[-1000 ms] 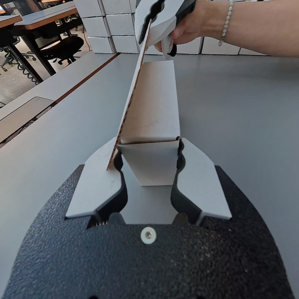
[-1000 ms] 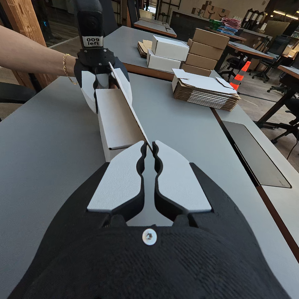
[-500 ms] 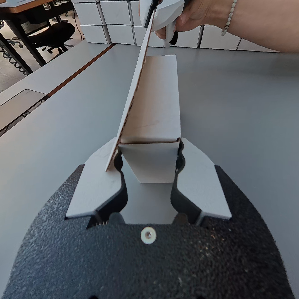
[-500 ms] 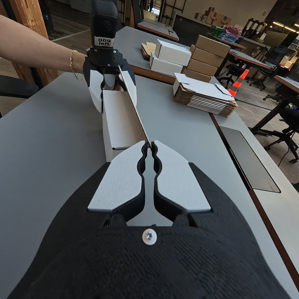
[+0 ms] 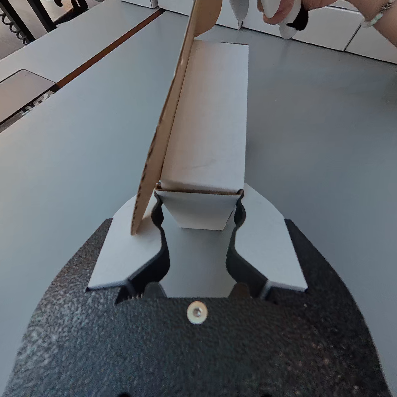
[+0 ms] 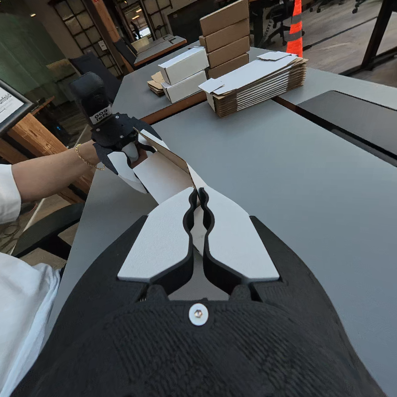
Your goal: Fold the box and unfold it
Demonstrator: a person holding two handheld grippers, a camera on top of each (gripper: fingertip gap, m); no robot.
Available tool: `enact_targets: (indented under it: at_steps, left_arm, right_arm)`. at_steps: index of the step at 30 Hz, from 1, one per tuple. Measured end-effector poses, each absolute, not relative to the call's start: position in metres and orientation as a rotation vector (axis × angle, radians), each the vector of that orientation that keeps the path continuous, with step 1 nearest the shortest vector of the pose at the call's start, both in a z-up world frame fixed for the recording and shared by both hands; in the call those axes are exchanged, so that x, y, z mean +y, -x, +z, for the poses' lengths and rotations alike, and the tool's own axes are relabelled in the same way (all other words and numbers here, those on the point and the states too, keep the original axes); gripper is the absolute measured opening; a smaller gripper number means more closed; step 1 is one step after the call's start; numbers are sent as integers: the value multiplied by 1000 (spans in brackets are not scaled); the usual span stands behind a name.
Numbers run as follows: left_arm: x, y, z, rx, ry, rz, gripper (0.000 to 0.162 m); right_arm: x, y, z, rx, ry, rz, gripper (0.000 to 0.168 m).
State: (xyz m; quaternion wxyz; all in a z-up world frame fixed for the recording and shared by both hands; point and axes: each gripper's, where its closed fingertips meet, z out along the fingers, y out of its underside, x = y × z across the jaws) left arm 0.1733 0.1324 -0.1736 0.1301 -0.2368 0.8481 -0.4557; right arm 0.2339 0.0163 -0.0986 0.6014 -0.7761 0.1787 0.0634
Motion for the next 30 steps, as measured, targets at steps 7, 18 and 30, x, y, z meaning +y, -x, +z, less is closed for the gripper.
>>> enact_targets:
  at_steps: [7,18,30]
  left_arm:
    - [128,-183,-175,2466,761,-1214,65]
    - [127,-187,-176,2442,801,-1230,65]
    - [161,-164,-114,2011,633,-1411,48]
  right_arm:
    - [24,-238,-100,563,1762,224,6]
    - [20,-243,-119,528,1852,-30,4]
    - [27,-251,-120,601,1932,-232,2]
